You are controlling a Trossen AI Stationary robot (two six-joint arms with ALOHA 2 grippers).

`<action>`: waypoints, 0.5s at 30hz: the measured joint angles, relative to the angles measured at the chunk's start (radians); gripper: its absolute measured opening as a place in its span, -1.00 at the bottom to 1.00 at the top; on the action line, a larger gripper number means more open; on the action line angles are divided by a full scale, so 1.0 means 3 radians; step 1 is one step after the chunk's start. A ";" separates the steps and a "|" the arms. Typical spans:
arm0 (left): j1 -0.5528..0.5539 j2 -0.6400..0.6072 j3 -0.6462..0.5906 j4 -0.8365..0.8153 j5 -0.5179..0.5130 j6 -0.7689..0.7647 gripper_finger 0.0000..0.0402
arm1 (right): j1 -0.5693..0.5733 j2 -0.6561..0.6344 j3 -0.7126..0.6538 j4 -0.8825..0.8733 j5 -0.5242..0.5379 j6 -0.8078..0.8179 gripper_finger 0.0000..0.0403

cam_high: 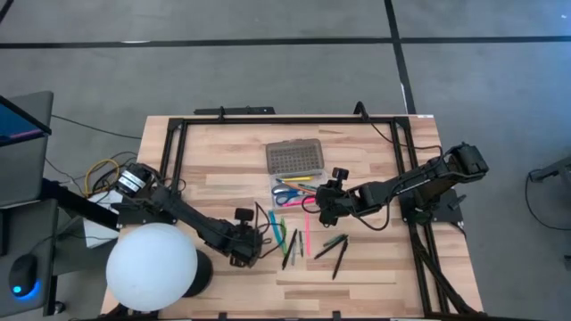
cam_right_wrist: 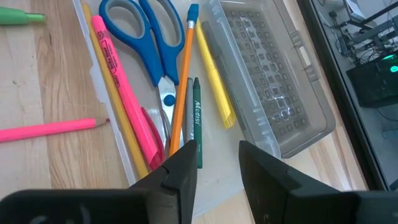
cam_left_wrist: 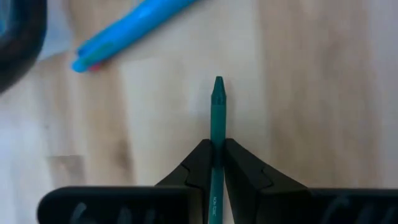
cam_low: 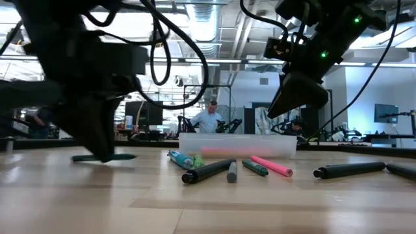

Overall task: Pick & place school supplies into a supply box
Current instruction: Put the green crayon into the supply box

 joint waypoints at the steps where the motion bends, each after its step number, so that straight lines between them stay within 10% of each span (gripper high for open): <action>1: 0.0004 0.0000 0.0002 -0.0003 -0.0030 0.0000 -0.87 | 0.0000 0.0000 0.0000 0.0000 -0.0001 -0.0001 -0.45; 15: 0.0012 -0.0009 0.0478 -0.0265 -0.0516 0.0078 -0.87 | 0.0000 0.0000 0.0000 -0.0003 0.0001 -0.0003 -0.45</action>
